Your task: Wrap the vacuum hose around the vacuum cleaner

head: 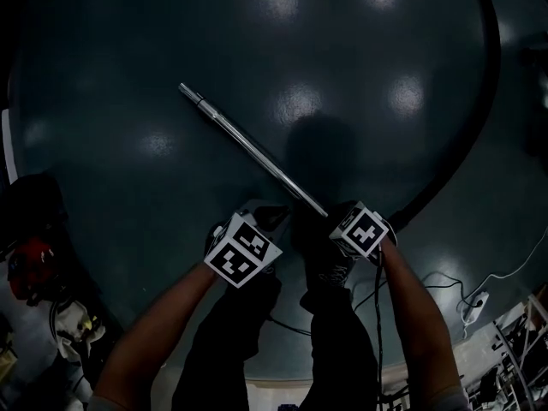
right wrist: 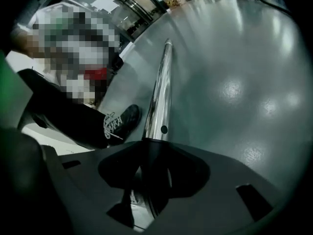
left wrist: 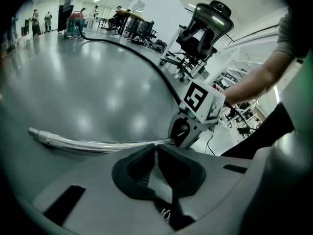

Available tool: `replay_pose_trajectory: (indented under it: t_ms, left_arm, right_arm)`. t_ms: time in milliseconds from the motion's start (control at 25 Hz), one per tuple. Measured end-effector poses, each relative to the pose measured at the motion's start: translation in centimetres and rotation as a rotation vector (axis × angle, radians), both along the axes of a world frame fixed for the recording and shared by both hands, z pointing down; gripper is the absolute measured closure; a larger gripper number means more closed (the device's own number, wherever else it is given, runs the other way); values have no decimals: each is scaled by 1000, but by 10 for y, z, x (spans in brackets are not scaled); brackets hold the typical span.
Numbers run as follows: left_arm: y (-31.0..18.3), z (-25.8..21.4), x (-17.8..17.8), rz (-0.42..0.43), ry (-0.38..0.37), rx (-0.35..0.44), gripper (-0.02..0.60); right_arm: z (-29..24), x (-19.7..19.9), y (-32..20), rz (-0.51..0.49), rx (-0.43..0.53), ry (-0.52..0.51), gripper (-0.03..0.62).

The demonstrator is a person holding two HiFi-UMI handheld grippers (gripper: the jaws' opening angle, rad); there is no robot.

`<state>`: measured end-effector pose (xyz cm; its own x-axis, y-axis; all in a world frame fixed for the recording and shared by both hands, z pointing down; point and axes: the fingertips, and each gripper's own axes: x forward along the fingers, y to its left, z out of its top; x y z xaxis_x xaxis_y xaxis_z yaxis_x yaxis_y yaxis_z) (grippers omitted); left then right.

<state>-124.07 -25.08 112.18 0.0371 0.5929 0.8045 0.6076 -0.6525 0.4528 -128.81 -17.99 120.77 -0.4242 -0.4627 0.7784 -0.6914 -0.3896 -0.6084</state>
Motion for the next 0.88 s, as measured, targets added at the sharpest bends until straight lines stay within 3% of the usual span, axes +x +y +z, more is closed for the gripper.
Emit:
replay_pose_trajectory:
  t_ms: [200, 440, 640, 880]
  left_arm:
    - [15, -33, 7, 53, 33, 1, 559]
    - [28, -74, 9, 38, 51, 24, 557]
    - [29, -149, 16, 73, 128, 48, 557]
    - [41, -265, 42, 29, 214, 38, 557]
  right_arm:
    - [-59, 5, 12, -8, 16, -114, 434]
    - [-131, 13, 36, -17, 20, -126, 434]
    - [-219, 13, 49, 2, 67, -112, 434]
    - [-352, 23, 64, 33, 151, -111, 434]
